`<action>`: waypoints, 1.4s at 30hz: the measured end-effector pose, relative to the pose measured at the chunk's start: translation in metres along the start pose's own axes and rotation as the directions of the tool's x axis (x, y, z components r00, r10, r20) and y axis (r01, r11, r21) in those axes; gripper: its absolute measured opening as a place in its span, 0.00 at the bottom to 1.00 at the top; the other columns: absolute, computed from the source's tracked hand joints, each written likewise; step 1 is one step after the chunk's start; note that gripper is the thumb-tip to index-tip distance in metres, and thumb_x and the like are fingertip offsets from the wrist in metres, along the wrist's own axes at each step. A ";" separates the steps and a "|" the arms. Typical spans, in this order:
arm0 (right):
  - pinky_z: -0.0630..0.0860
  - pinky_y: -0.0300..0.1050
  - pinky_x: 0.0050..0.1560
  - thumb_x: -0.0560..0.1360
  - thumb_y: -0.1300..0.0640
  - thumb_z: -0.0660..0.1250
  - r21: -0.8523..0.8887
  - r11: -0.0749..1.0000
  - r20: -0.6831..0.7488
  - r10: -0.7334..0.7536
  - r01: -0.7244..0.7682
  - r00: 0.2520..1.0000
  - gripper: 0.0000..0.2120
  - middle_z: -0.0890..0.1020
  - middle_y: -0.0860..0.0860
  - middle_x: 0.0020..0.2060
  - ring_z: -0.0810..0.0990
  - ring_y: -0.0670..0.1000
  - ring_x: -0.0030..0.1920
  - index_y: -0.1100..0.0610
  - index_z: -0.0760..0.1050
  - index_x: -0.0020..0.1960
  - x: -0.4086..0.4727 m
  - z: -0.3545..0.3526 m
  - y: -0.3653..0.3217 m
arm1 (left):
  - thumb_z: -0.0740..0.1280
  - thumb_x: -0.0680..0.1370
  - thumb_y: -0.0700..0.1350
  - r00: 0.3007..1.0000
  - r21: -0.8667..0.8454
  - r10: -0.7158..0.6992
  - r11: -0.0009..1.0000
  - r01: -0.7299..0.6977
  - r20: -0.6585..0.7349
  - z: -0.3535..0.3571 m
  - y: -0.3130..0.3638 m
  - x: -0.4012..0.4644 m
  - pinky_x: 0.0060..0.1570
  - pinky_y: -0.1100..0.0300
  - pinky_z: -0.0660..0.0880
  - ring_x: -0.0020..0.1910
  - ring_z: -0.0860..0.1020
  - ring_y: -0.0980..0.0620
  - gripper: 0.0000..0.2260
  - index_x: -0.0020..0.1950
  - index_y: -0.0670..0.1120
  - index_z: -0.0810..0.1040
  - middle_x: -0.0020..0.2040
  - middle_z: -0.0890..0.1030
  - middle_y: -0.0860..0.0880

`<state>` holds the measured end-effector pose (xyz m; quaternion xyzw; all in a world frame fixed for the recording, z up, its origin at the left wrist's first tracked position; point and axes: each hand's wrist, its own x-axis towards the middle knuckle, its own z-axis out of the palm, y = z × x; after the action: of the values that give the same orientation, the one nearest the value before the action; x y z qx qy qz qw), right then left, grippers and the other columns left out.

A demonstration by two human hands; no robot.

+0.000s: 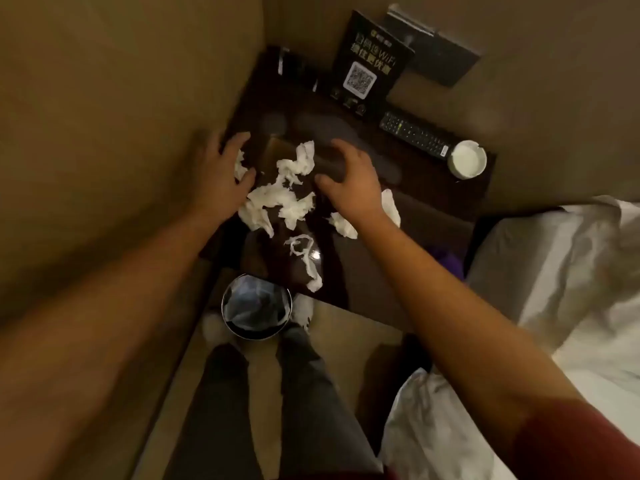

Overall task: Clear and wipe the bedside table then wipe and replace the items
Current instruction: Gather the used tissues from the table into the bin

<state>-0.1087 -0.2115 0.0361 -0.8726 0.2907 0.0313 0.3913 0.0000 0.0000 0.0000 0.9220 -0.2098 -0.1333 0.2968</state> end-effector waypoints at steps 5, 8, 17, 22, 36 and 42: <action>0.72 0.50 0.67 0.74 0.50 0.74 -0.102 0.994 0.051 0.044 -0.039 0.998 0.35 0.69 0.55 0.74 0.70 0.58 0.72 0.47 0.65 0.78 0.021 0.031 0.005 | 0.69 0.80 0.48 0.994 0.114 -0.024 0.993 0.011 0.111 0.015 -0.020 0.011 0.73 0.45 0.65 0.77 0.62 0.38 0.27 0.79 0.51 0.66 0.81 0.59 0.42; 0.73 0.56 0.68 0.74 0.48 0.73 -0.155 0.988 0.075 0.038 -0.026 0.996 0.36 0.68 0.55 0.74 0.69 0.60 0.72 0.47 0.63 0.79 0.032 0.050 0.004 | 0.69 0.80 0.48 0.991 0.142 0.007 0.990 -0.026 0.134 0.022 -0.028 0.014 0.72 0.44 0.67 0.76 0.64 0.38 0.27 0.78 0.50 0.67 0.81 0.59 0.43; 0.73 0.58 0.67 0.76 0.44 0.71 -0.308 0.951 0.096 0.054 -0.022 0.994 0.36 0.69 0.53 0.74 0.68 0.58 0.72 0.45 0.61 0.80 0.047 0.083 0.013 | 0.69 0.79 0.41 0.986 0.233 -0.025 0.972 -0.014 0.163 0.040 -0.032 0.020 0.70 0.48 0.70 0.73 0.67 0.40 0.27 0.77 0.49 0.69 0.79 0.63 0.44; 0.72 0.56 0.66 0.77 0.44 0.69 -0.454 0.891 0.103 0.034 0.016 0.994 0.31 0.71 0.54 0.70 0.70 0.58 0.69 0.45 0.64 0.78 0.054 0.092 0.016 | 0.64 0.78 0.33 0.992 0.227 -0.035 0.974 0.007 0.122 0.044 -0.039 0.025 0.68 0.51 0.69 0.69 0.69 0.40 0.21 0.70 0.47 0.77 0.70 0.72 0.42; 0.79 0.45 0.49 0.76 0.51 0.68 -0.150 0.986 -0.013 0.066 -0.068 0.998 0.11 0.83 0.46 0.49 0.82 0.48 0.49 0.51 0.79 0.58 0.057 0.071 0.013 | 0.66 0.79 0.38 0.959 -0.327 -0.282 0.908 0.261 -0.020 0.016 -0.016 0.023 0.52 0.70 0.78 0.52 0.81 0.61 0.12 0.58 0.50 0.82 0.55 0.83 0.54; 0.76 0.35 0.40 0.73 0.54 0.74 0.210 0.976 -0.082 0.070 -0.051 0.994 0.11 0.79 0.42 0.38 0.79 0.40 0.37 0.50 0.76 0.53 0.027 0.058 -0.008 | 0.67 0.77 0.36 0.913 -0.665 -0.407 0.671 0.327 0.039 0.012 0.010 0.009 0.51 0.65 0.80 0.50 0.84 0.59 0.12 0.49 0.54 0.83 0.50 0.86 0.53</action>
<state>-0.0726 -0.1800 -0.0062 -0.8183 0.3360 -0.0261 0.4657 0.0006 -0.0176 -0.0047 0.7864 0.0577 -0.2033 0.5805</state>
